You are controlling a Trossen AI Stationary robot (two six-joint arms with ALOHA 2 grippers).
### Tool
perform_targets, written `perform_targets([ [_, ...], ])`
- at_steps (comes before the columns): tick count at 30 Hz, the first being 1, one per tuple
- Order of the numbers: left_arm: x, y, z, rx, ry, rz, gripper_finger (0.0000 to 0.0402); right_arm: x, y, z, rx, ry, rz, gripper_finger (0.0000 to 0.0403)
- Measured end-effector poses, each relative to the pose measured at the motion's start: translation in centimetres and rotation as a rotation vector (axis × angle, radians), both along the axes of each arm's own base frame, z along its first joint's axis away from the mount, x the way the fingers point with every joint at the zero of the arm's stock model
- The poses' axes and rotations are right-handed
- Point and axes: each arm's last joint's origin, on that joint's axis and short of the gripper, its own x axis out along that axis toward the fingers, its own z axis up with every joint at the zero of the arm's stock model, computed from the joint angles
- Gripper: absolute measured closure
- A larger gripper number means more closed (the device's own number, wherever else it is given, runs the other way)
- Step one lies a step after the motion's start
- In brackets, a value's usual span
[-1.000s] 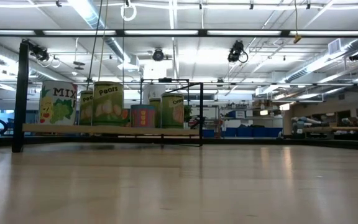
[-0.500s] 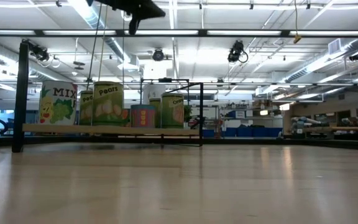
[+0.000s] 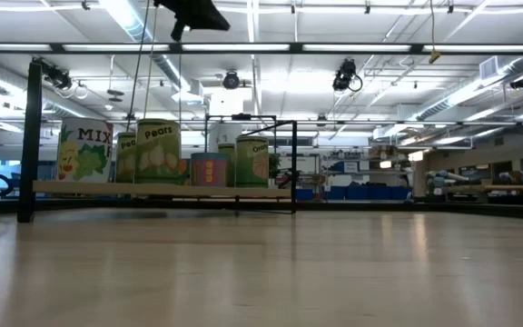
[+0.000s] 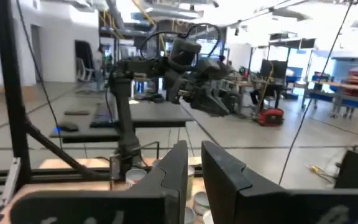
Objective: Pick and place cans onto a shelf
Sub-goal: Return to Home Position
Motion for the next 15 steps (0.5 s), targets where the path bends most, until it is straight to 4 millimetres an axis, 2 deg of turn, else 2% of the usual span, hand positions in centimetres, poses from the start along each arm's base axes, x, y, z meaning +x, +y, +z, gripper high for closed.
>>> perform_targets([
  [7, -0.4, -2.7, 1.1, 0.133, 0.032, -0.108, 0.0379, -4.0, 0.5, -2.5, 0.042, -0.105, 0.012, 0.0347],
  [11, -0.5, -3.3, 1.3, 0.163, 0.048, -0.132, 0.0379, -4.6, 0.6, -4.8, 0.134, -0.197, 0.039, 0.0348],
  [15, -0.4, -3.5, 1.3, 0.165, 0.048, -0.142, 0.0379, -4.0, 0.6, -7.1, 0.186, -0.274, 0.084, 0.0347],
])
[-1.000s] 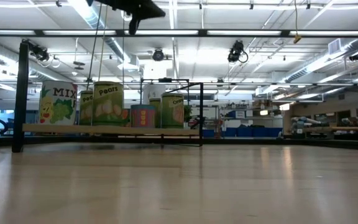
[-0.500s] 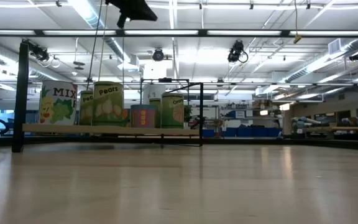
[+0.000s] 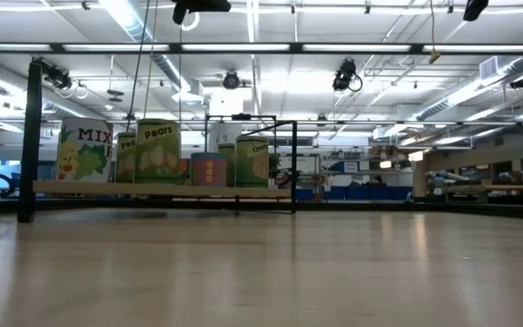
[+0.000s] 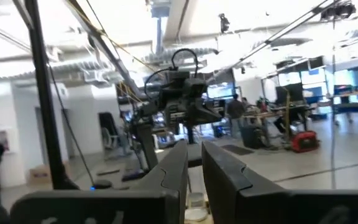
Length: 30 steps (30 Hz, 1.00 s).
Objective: Pick and place cans onto a shelf
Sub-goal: Return to Home Position
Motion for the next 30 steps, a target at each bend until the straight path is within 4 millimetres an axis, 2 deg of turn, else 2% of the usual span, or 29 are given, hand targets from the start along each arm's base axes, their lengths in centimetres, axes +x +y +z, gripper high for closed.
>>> perform_targets([
  [4, 0.2, 0.0, -0.5, 0.007, -0.020, -0.026, 0.0379, 0.0, 0.1, -1.8, -0.003, -0.075, 0.021, 0.0347],
  [8, -0.5, -0.4, -3.5, -0.021, -0.120, -0.049, 0.0379, -0.8, 0.2, -3.6, 0.009, -0.118, 0.029, 0.0348],
  [14, -4.8, -1.8, -7.9, -0.027, -0.187, 0.041, 0.0379, 0.3, 0.0, -5.1, 0.025, -0.138, 0.048, 0.0347],
  [19, -9.2, -3.7, -9.6, -0.008, -0.267, 0.058, 0.0379, 1.7, -0.1, -7.9, 0.074, -0.141, 0.068, 0.0348],
  [24, -11.5, -5.0, -11.8, -0.060, -0.328, 0.062, 0.0379, 3.4, -0.4, -11.9, 0.229, -0.028, 0.088, 0.0347],
  [27, -12.0, -5.3, -12.7, -0.144, -0.375, 0.068, 0.0379, 4.0, -0.5, -14.0, 0.264, 0.043, 0.087, 0.0347],
  [30, -12.1, -5.4, -13.2, -0.167, -0.381, 0.061, 0.0379, 4.2, -0.5, -15.2, 0.275, 0.177, 0.065, 0.0348],
])
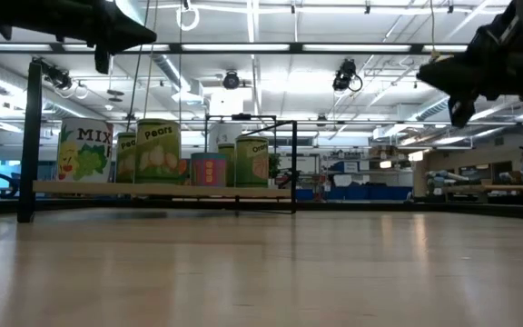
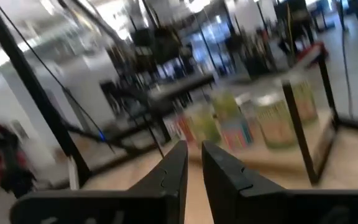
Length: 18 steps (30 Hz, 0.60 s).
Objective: Pick and place cans onto a shelf
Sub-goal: Return to Home Position
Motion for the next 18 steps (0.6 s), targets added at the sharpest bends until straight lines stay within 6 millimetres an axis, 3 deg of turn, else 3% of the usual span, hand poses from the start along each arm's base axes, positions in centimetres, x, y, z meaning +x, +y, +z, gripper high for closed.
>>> perform_targets([
  [5, 0.05, 0.05, -0.14, 0.039, -0.002, 0.007, 0.0379, 0.08, -0.01, -0.91, 0.016, 0.096, 0.000, 0.0350],
  [13, 0.15, 0.14, -0.36, 0.028, 0.018, 0.016, 0.0379, 0.08, -0.01, -0.92, 0.017, 0.098, 0.000, 0.0350],
  [18, 0.32, -0.34, -0.07, 0.131, 0.025, -0.151, 0.0379, 0.08, -0.01, -0.89, 0.016, 0.097, 0.000, 0.0350],
])
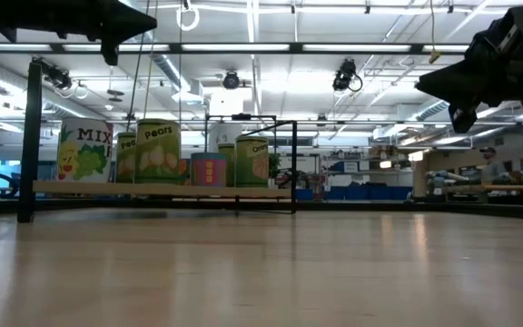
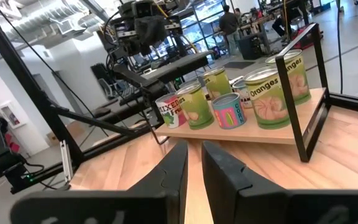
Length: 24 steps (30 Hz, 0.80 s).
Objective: Pick and place cans onto a shelf
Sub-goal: Return to Home Position
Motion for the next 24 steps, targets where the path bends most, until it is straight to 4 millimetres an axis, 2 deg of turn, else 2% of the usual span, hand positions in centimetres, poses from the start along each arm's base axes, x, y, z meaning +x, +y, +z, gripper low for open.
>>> perform_targets([
  [7, 0.1, -0.1, -0.3, 0.017, 0.001, -0.036, 0.0379, 0.0, 0.0, 0.0, 0.000, 0.000, 0.000, 0.0350],
  [11, 0.5, -0.3, -2.5, 0.023, -0.084, -0.124, 0.0379, 0.0, 0.0, 0.0, 0.000, 0.000, 0.000, 0.0350],
  [14, 0.6, -0.9, -5.1, 0.028, -0.165, -0.202, 0.0379, 0.0, 0.0, 0.0, 0.000, 0.000, 0.000, 0.0350],
  [18, 0.0, -1.4, -8.2, 0.012, -0.250, -0.213, 0.0379, 0.0, 0.0, 0.0, 0.000, 0.000, 0.000, 0.0350],
  [24, 0.1, -1.5, -9.1, 0.020, -0.191, -0.255, 0.0379, 0.0, 0.0, 0.0, 0.000, 0.000, 0.001, 0.0350],
])
